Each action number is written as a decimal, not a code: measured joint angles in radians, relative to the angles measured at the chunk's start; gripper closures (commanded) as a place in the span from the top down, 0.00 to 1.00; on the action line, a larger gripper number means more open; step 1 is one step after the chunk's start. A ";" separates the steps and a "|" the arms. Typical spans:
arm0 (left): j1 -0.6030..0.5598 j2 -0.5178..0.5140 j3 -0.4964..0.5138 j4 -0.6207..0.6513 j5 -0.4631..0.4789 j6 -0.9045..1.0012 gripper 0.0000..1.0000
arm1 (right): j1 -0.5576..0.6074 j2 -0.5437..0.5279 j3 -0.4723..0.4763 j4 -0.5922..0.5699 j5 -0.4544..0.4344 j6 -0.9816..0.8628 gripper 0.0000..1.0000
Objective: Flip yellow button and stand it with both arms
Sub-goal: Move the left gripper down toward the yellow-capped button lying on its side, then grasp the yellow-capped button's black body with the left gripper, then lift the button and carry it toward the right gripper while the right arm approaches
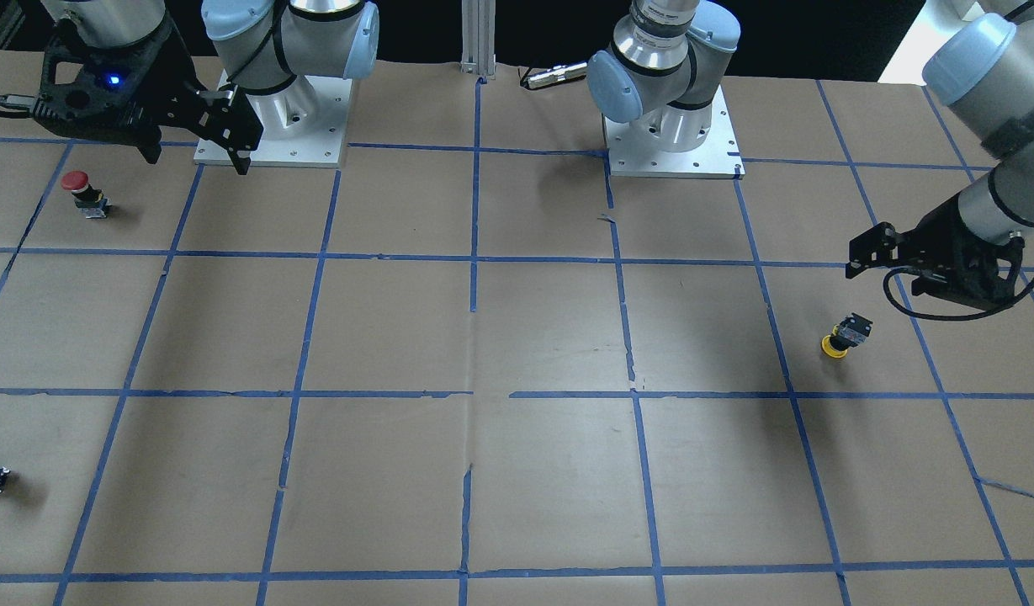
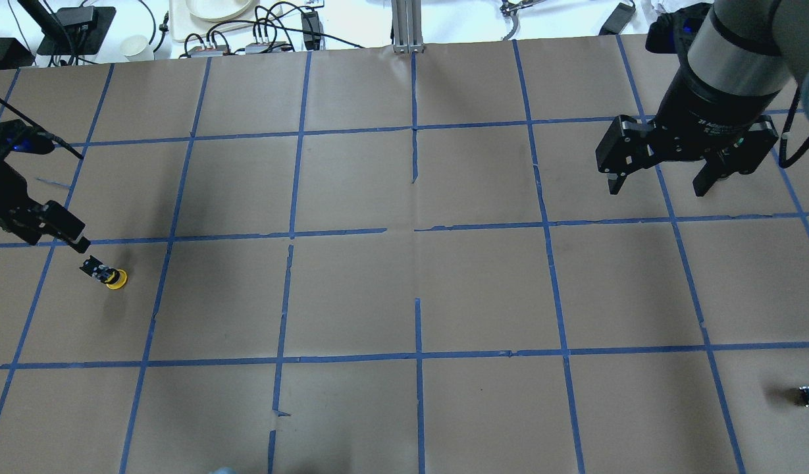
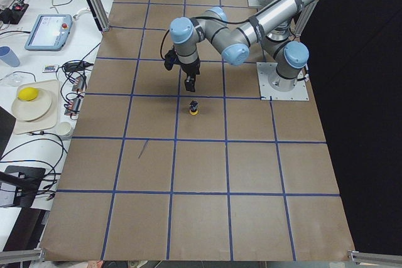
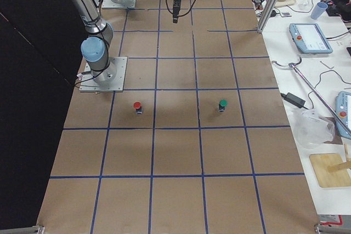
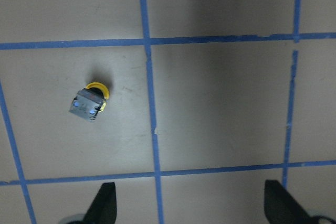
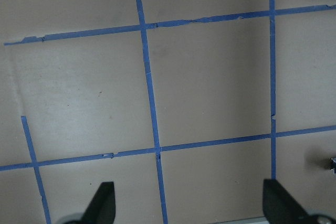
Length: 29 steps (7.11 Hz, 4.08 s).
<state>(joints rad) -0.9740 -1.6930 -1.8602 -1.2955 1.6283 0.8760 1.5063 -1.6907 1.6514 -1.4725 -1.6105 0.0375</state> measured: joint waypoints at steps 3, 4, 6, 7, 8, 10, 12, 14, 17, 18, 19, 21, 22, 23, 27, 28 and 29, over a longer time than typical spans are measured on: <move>0.059 -0.030 -0.175 0.322 0.000 0.208 0.96 | -0.009 0.004 -0.002 -0.006 0.001 -0.001 1.00; 0.073 -0.049 -0.188 0.358 -0.003 0.224 0.96 | -0.009 0.005 0.000 -0.007 0.000 -0.002 1.00; 0.082 -0.079 -0.197 0.399 -0.017 0.220 0.95 | -0.007 0.004 0.000 -0.006 -0.001 -0.004 1.00; 0.082 -0.084 -0.200 0.406 -0.035 0.201 0.95 | -0.006 0.004 0.000 -0.003 -0.001 -0.008 1.00; 0.082 -0.087 -0.201 0.408 -0.046 0.161 0.90 | -0.006 0.008 0.001 -0.001 -0.003 -0.012 1.00; 0.081 -0.092 -0.197 0.406 -0.052 0.107 0.71 | -0.005 0.037 -0.005 -0.012 0.006 -0.006 1.00; 0.077 -0.092 -0.197 0.404 -0.052 0.102 0.41 | -0.005 0.044 -0.005 -0.029 0.012 -0.001 1.00; 0.076 -0.093 -0.195 0.407 -0.052 0.112 0.28 | -0.005 0.044 -0.013 -0.035 0.037 0.004 1.00; 0.068 -0.081 -0.184 0.405 -0.056 0.114 0.27 | -0.010 0.047 -0.020 -0.034 0.098 0.061 1.00; 0.059 -0.064 -0.163 0.372 -0.071 0.110 0.27 | -0.012 0.047 -0.015 -0.031 0.100 0.079 1.00; 0.049 -0.036 -0.129 0.286 -0.108 0.103 0.26 | -0.014 0.048 -0.013 -0.029 0.099 0.098 1.00; 0.007 0.026 -0.016 0.026 -0.204 0.054 0.26 | -0.026 0.048 -0.011 -0.031 0.103 0.112 1.00; -0.028 0.046 0.045 -0.100 -0.281 0.021 0.26 | -0.034 0.046 -0.011 -0.028 0.107 0.123 1.00; -0.067 0.061 0.097 -0.216 -0.390 -0.022 0.25 | -0.038 0.044 -0.011 -0.026 0.105 0.143 1.00; -0.323 0.109 0.139 -0.385 -0.934 -0.344 0.21 | -0.091 0.057 -0.045 0.042 0.425 0.462 1.00; -0.365 0.129 0.115 -0.391 -1.084 -0.404 0.21 | -0.112 0.064 -0.050 0.066 0.556 0.557 1.00; -0.384 0.145 0.084 -0.390 -1.221 -0.452 0.21 | -0.127 0.066 -0.052 0.088 0.661 0.637 1.00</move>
<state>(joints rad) -1.3583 -1.5482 -1.7759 -1.6856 0.4076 0.4237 1.3789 -1.6247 1.5994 -1.3841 -0.9493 0.6747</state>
